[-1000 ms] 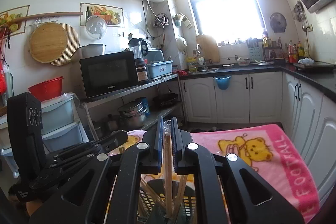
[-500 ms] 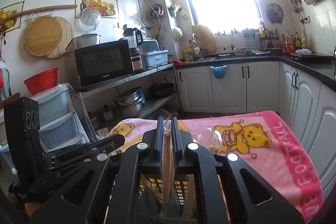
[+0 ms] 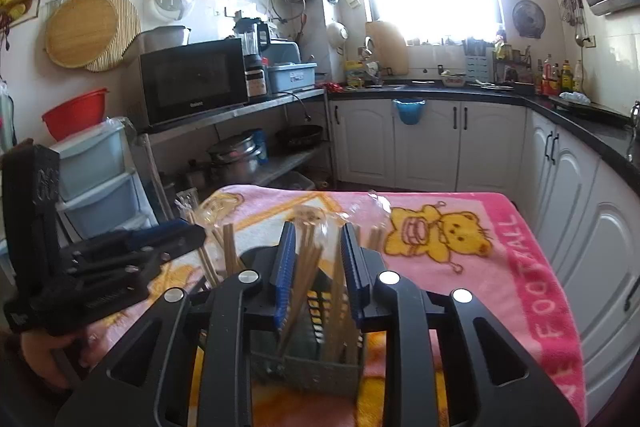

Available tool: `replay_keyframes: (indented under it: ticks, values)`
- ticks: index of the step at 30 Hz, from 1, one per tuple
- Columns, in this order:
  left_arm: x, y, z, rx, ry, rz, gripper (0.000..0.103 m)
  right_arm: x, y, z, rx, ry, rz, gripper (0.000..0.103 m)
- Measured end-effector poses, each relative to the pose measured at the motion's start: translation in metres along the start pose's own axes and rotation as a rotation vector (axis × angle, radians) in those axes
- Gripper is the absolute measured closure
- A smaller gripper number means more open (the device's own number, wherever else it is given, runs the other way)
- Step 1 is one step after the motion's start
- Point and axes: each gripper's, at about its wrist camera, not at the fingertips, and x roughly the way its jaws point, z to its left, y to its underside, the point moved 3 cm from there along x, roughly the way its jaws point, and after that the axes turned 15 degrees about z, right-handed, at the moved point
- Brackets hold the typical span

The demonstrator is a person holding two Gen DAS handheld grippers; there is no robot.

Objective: Organize utensils
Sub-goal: 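Open both grippers to release the chopsticks in the caddy, then withdraw both open grippers from the caddy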

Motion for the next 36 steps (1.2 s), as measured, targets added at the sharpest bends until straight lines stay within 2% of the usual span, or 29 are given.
replay_keyframes:
  ticks: [2,4,9,11,13,15,21,33,36]
  values:
    - [-0.006,0.004,0.000,0.000,-0.004,0.003,0.063,-0.004,0.005,0.000,-0.003,0.004,0.008,0.076]
    - [-0.009,0.007,0.000,-0.004,-0.010,0.013,0.056,-0.007,0.009,0.001,-0.009,0.005,0.016,0.068]
    - [-0.017,0.019,0.002,-0.008,-0.011,0.036,0.043,-0.020,0.024,0.004,-0.043,0.024,0.028,0.060]
    - [-0.020,0.023,0.003,-0.020,-0.015,0.045,0.035,-0.026,0.030,0.006,-0.049,0.022,0.026,0.053]
    - [-0.023,0.030,0.004,-0.037,-0.036,0.061,0.016,-0.031,0.036,0.008,-0.053,0.014,0.036,0.045]
    - [-0.025,0.035,0.005,-0.050,-0.029,0.077,0.010,-0.036,0.042,0.010,-0.059,0.019,0.038,0.040]
    - [-0.037,0.053,0.003,-0.081,-0.033,0.088,0.010,-0.049,0.063,0.015,-0.056,0.023,0.044,0.025]
    - [-0.051,0.093,-0.012,-0.102,-0.041,0.134,0.010,-0.061,0.107,0.015,-0.024,0.031,0.093,0.009]
    - [-0.052,0.107,-0.021,-0.091,-0.048,0.140,0.010,-0.062,0.118,0.015,-0.021,0.043,0.109,0.008]
